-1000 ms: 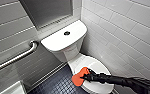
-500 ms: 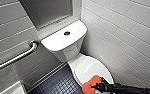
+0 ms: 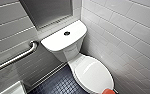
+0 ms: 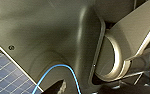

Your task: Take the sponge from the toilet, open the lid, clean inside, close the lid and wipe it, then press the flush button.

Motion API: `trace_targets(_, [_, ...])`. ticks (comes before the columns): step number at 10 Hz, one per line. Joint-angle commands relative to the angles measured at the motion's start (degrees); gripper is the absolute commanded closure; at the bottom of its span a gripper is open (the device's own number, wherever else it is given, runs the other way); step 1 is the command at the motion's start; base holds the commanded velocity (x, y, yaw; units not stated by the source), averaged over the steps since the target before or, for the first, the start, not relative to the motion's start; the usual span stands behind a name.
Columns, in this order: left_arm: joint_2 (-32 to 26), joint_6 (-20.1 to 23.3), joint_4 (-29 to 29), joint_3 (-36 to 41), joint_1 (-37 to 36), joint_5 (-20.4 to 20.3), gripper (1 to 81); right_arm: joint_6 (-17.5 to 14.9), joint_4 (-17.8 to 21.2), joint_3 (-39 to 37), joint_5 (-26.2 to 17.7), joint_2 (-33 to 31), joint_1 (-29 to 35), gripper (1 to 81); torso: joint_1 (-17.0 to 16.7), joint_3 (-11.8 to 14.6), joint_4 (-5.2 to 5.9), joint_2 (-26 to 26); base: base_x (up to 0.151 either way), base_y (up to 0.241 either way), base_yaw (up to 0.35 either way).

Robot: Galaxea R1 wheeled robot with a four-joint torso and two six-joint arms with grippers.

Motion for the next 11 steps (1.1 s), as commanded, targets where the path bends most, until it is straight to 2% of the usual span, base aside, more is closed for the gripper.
trace_targets(1, [-0.3,0.3,0.3,0.9,1.9,5.1,1.0,0.4,-0.7,5.4,7.6,-15.5,-5.5,81.1,0.0,0.0,0.00,0.0,0.000,0.000,0.000])
trace_targets(3, [-0.2,0.3,0.2,1.0,2.1,5.1,1.0,0.4,-0.4,6.1,8.1,-20.1,-11.0,81.1,0.0,0.0,0.00,0.0,0.000,0.000,0.000])
trace_targets(5, [0.0,0.3,0.2,1.0,2.1,5.1,1.0,0.2,-0.6,4.5,9.1,-19.1,-19.0,81.1,0.0,0.0,0.00,0.0,0.000,0.000,0.000])
trace_targets(6, [0.0,0.3,0.3,1.0,2.1,5.1,1.0,0.0,-0.7,3.7,11.9,-18.0,-22.3,81.1,0.0,0.0,0.00,0.0,0.000,0.000,0.000])
trace_targets(7, [-0.2,0.3,0.3,1.1,2.1,5.0,1.0,0.0,-0.7,2.6,14.5,-16.6,-25.1,81.1,-3.7,0.0,0.00,5.7,0.000,0.000,0.000])
trace_targets(8, [-0.2,0.3,0.3,1.1,2.1,5.0,1.0,0.0,-0.7,1.0,16.4,-15.1,-27.6,81.1,-3.8,0.0,0.00,5.9,0.000,0.000,0.000])
trace_targets(11, [-0.4,0.4,0.3,1.1,2.1,5.1,1.0,0.0,-0.7,-7.2,17.5,-8.6,-32.2,81.1,-6.5,5.6,0.00,10.3,0.000,0.000,0.000])
